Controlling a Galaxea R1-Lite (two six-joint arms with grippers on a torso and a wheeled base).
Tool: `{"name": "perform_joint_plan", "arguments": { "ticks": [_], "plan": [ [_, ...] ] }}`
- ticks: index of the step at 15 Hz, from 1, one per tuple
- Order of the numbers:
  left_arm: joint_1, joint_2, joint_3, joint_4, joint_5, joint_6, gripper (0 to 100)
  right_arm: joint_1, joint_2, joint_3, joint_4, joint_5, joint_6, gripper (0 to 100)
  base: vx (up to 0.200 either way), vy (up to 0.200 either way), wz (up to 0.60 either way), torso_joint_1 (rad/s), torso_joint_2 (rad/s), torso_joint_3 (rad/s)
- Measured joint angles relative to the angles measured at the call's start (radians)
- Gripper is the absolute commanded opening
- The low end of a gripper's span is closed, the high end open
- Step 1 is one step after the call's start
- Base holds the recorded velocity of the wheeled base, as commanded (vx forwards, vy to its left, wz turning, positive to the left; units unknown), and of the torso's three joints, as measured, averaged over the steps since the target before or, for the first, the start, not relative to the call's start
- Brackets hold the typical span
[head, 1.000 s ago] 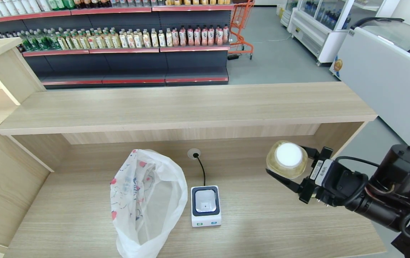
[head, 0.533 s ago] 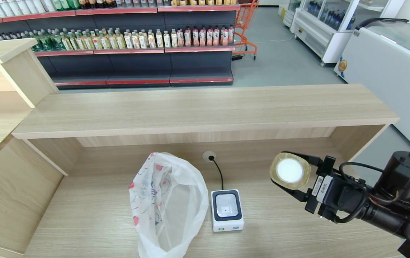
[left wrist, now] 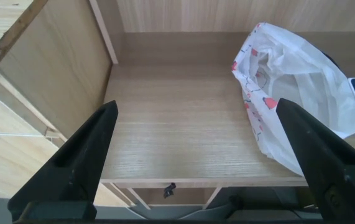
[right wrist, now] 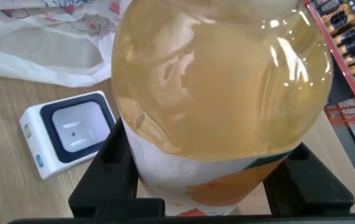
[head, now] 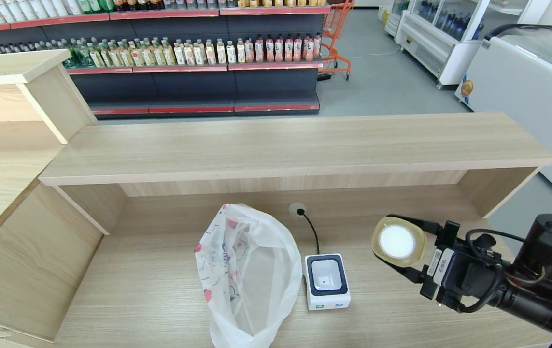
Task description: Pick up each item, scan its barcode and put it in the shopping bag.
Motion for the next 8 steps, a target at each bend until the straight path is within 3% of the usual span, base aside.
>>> {"name": "perform_joint_plan", "arguments": {
  "ticks": [4, 8],
  "plan": [
    [0.000, 0.000, 0.000, 0.000, 0.000, 0.000, 100, -0.012, -0.031, 0.114, 0.000, 0.025, -0.011, 0, 0.000, 0.000, 0.00, 0.000, 0.00, 0.000],
    [-0.001, 0.000, 0.000, 0.000, 0.000, 0.000, 100, -0.025, -0.016, 0.151, -0.006, 0.149, -0.015, 0, 0.000, 0.000, 0.00, 0.000, 0.00, 0.000]
  ]
}}
